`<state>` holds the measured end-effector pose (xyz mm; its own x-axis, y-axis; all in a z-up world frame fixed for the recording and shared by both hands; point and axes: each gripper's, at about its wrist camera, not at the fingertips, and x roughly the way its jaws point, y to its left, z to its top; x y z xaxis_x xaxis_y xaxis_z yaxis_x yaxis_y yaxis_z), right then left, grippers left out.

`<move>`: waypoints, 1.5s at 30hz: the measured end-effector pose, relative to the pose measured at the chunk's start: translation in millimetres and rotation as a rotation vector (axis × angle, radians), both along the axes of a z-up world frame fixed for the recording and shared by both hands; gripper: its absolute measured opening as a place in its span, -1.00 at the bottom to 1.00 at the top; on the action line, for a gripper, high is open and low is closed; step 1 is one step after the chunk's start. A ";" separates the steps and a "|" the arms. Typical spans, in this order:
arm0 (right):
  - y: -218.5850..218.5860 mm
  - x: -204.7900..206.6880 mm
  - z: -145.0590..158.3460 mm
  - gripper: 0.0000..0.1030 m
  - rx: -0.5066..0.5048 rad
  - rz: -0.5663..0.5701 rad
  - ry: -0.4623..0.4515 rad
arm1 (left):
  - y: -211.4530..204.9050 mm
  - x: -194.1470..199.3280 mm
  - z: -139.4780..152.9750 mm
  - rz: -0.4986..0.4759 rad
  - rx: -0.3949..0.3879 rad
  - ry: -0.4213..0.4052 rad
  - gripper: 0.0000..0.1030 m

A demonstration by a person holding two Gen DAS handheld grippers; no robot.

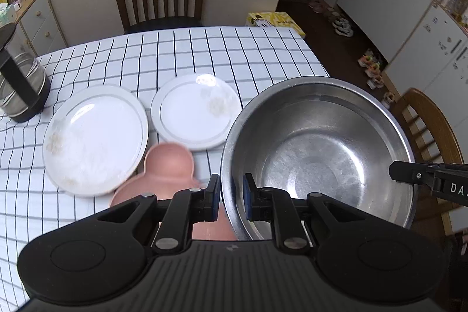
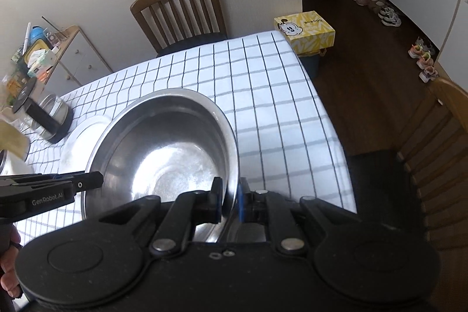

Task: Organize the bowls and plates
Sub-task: 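Lift the steel bowl with both grippers and carry it toward the pink pot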

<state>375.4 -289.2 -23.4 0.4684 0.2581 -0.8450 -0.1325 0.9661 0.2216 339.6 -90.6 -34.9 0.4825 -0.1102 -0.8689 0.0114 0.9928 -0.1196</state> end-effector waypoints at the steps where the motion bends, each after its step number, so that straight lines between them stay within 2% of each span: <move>1: 0.7 -8.5 0.5 -0.79 0.001 -0.003 0.001 | 0.3 -8.8 1.1 -0.007 0.000 -0.002 -0.71; 13: -7.1 -106.5 -6.7 -0.78 0.026 -0.050 0.024 | -6.7 -103.4 -6.6 -0.117 0.016 0.000 -0.71; 16: -15.0 -130.3 -14.9 -0.78 0.050 -0.068 0.042 | -9.8 -123.5 -14.3 -0.146 0.011 0.004 -0.71; 22: -23.5 -169.1 -37.2 -0.78 0.031 -0.078 0.062 | -20.4 -157.6 -43.1 -0.188 0.005 0.032 -0.70; 33: -39.2 -199.7 -90.0 -0.78 -0.024 -0.106 0.138 | -42.6 -176.8 -97.6 -0.232 0.013 0.100 -0.71; 45: -48.7 -202.7 -113.9 -0.76 -0.023 -0.132 0.181 | -52.5 -175.0 -110.4 -0.256 0.026 0.116 -0.71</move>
